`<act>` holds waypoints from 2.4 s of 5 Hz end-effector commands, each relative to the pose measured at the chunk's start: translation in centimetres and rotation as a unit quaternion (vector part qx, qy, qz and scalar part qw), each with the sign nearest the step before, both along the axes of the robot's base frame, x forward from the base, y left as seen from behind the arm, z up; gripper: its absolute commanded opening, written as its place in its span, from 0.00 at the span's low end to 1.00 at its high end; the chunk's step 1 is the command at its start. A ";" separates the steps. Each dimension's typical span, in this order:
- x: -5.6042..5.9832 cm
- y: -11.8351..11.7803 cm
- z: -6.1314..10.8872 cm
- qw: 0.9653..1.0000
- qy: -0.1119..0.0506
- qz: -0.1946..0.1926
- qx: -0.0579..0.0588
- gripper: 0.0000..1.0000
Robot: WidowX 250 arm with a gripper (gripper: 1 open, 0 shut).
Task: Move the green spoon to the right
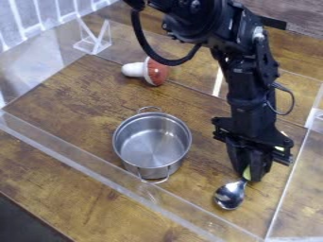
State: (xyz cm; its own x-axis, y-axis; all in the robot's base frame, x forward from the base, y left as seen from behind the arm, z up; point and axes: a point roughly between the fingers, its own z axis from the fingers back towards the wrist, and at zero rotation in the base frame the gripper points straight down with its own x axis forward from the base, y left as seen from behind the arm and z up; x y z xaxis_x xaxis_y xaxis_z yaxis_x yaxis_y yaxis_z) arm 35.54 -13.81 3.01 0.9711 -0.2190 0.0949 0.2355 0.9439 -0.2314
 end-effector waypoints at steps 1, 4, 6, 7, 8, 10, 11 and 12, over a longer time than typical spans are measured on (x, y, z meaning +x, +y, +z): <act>-1.0 -1.4 0.4 1.000 0.011 -0.024 -0.001 0.00; -2.4 -2.0 0.2 0.998 0.050 -0.040 0.005 0.00; -3.2 -2.4 0.2 0.996 0.071 -0.051 0.011 0.00; -3.5 -2.7 0.2 0.995 0.079 -0.057 0.013 0.00; -3.8 -2.8 0.2 0.994 0.085 -0.060 0.014 0.00; -4.0 -2.0 1.8 0.995 0.083 -0.055 0.023 1.00; -4.2 -1.5 3.0 0.995 0.078 -0.051 0.028 1.00; -4.3 -1.2 4.2 0.996 0.072 -0.048 0.031 1.00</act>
State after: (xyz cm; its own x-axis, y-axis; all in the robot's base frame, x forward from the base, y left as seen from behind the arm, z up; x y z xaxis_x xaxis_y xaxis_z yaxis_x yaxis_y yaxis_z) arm 30.56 -15.07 4.60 0.9398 -0.3137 -0.1357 0.2823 0.9361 -0.2097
